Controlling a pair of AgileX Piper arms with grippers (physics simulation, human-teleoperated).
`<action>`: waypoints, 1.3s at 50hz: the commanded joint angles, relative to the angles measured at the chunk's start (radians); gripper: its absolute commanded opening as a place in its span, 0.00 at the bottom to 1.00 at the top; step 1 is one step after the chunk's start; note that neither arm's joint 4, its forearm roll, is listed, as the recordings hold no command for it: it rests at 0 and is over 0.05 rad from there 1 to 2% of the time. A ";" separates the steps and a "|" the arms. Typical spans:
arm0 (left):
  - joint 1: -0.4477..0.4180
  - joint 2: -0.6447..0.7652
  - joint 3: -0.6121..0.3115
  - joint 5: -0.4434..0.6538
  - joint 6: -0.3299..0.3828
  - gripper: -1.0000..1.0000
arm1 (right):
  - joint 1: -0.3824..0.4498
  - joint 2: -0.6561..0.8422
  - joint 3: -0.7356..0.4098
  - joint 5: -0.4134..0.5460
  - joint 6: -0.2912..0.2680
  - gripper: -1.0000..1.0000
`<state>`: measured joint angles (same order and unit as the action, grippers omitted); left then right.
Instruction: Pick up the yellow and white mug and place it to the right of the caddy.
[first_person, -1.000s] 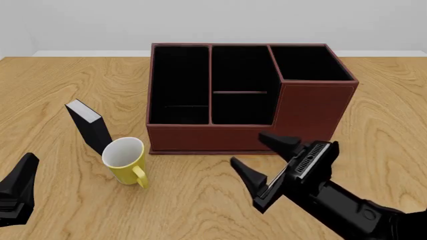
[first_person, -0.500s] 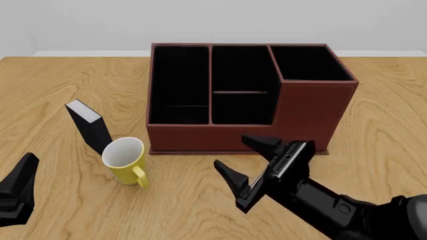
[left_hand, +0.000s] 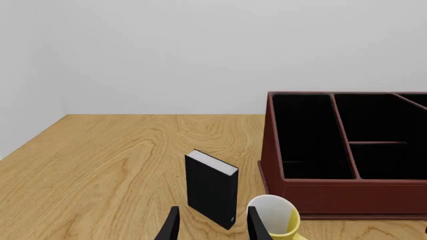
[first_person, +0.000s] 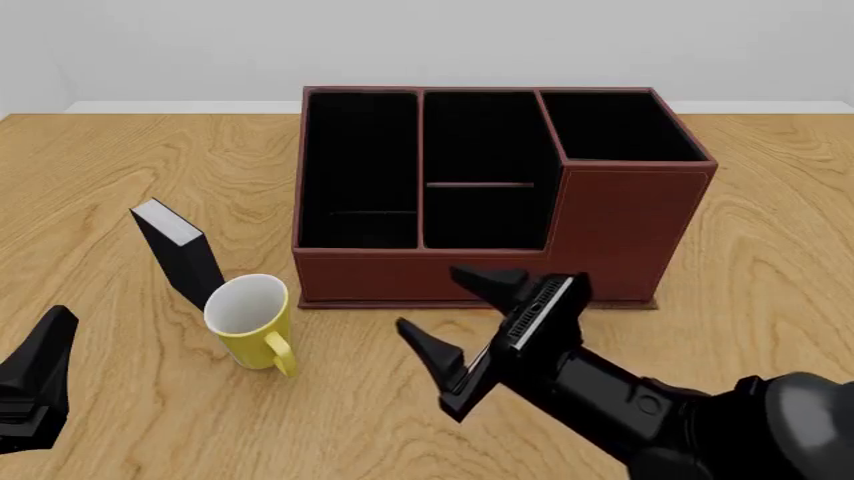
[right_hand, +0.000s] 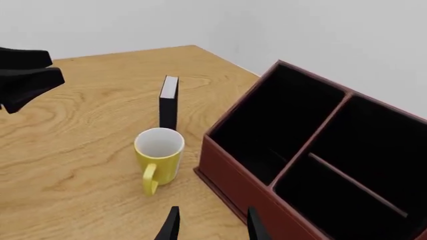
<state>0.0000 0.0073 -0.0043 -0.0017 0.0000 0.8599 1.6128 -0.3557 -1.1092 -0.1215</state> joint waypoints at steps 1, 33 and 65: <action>0.000 0.000 0.000 0.000 0.000 1.00 | 0.015 0.019 -0.033 0.013 -0.001 1.00; 0.000 0.000 0.000 0.000 0.000 1.00 | 0.053 0.149 -0.115 0.002 0.005 1.00; 0.000 0.000 0.000 0.000 0.000 1.00 | 0.087 0.288 -0.225 0.000 0.022 1.00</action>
<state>0.0000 0.0073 -0.0043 -0.0017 0.0000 0.9378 1.8620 -0.5490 -1.1093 -0.1032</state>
